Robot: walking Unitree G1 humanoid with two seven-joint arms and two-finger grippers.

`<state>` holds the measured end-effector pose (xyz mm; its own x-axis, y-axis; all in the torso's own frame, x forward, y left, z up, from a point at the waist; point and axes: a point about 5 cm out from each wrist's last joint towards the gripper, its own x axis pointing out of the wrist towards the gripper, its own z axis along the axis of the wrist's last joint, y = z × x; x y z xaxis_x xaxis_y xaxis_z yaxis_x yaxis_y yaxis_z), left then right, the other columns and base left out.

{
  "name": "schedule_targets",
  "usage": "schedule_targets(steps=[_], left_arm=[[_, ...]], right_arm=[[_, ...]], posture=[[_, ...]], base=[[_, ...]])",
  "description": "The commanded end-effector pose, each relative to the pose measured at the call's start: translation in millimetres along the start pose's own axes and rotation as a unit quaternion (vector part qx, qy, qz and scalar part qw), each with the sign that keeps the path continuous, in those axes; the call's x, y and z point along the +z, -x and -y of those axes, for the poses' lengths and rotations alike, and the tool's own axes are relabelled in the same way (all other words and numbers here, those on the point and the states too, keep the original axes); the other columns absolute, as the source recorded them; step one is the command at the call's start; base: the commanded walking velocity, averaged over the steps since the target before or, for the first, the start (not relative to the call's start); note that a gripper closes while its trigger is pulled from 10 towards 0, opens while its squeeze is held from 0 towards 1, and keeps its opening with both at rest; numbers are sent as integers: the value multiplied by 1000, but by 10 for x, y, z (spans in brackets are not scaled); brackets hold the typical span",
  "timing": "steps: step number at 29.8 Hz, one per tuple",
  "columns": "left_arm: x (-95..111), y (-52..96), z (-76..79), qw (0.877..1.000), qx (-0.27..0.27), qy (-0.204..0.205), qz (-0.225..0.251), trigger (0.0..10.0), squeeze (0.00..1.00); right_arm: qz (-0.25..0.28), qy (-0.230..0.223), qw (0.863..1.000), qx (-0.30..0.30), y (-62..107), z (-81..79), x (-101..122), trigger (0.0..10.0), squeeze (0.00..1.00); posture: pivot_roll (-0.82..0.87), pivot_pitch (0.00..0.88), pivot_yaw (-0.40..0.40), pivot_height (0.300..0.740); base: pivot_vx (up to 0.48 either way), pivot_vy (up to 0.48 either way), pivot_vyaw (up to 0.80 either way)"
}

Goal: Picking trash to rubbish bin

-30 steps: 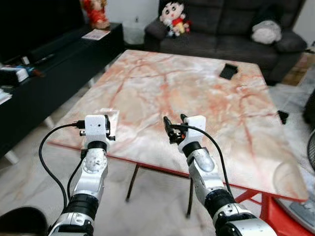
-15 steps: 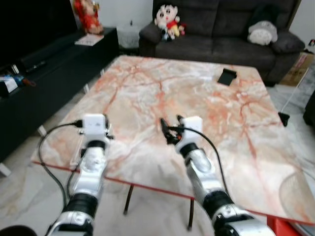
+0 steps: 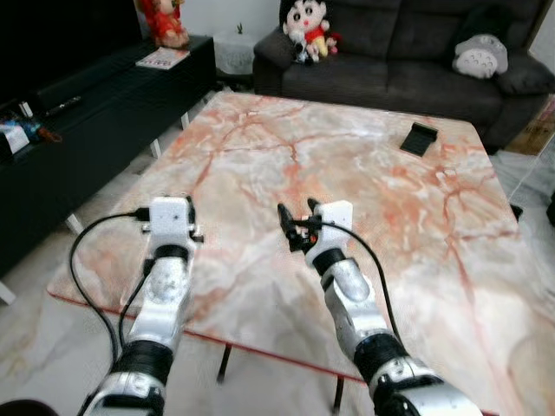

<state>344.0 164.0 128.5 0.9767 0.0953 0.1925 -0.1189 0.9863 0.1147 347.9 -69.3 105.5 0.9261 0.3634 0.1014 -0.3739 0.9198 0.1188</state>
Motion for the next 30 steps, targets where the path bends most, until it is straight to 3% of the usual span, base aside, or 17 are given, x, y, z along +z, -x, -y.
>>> schedule_targets(steps=[1, 4, 5, 14, 21, 30], left_arm=[[17, -27, -29, 1000, -2, -14, -1, 10000, 714], [16, -26, -33, 1000, -1, -17, 0, 10000, 714], [-7, -13, -35, 1000, 1, -15, -8, 10000, 1000], [-144, -22, 12, 997, -29, -16, -69, 10000, 1000], [-206, -64, -45, 994, -17, -18, -110, 10000, 1000], [-150, -169, -117, 992, -8, -34, -119, 10000, 1000]], right_arm=[[4, 1, 1000, 1, -22, -12, 33, 10000, 0], [4, 2, 1000, 2, -22, -13, 33, 10000, 0], [4, 1, 1000, 2, -24, -14, 34, 10000, 0], [0, 2, 1000, 6, -26, -38, 19, 10000, 0], [-2, 2, 1000, 6, -20, -36, 11, 10000, 0], [-4, 1, 1000, 8, -16, -39, 1, 10000, 0]], posture=[[3, 9, -47, 740], [3, 9, -47, 740], [4, 13, -47, 740], [7, 16, -47, 740], [7, 19, -46, 740], [7, 18, -46, 740]], base=[[0, 0, 0], [0, 0, 0], [0, 0, 0], [0, 0, 0], [0, 0, 0], [0, 0, 0]])
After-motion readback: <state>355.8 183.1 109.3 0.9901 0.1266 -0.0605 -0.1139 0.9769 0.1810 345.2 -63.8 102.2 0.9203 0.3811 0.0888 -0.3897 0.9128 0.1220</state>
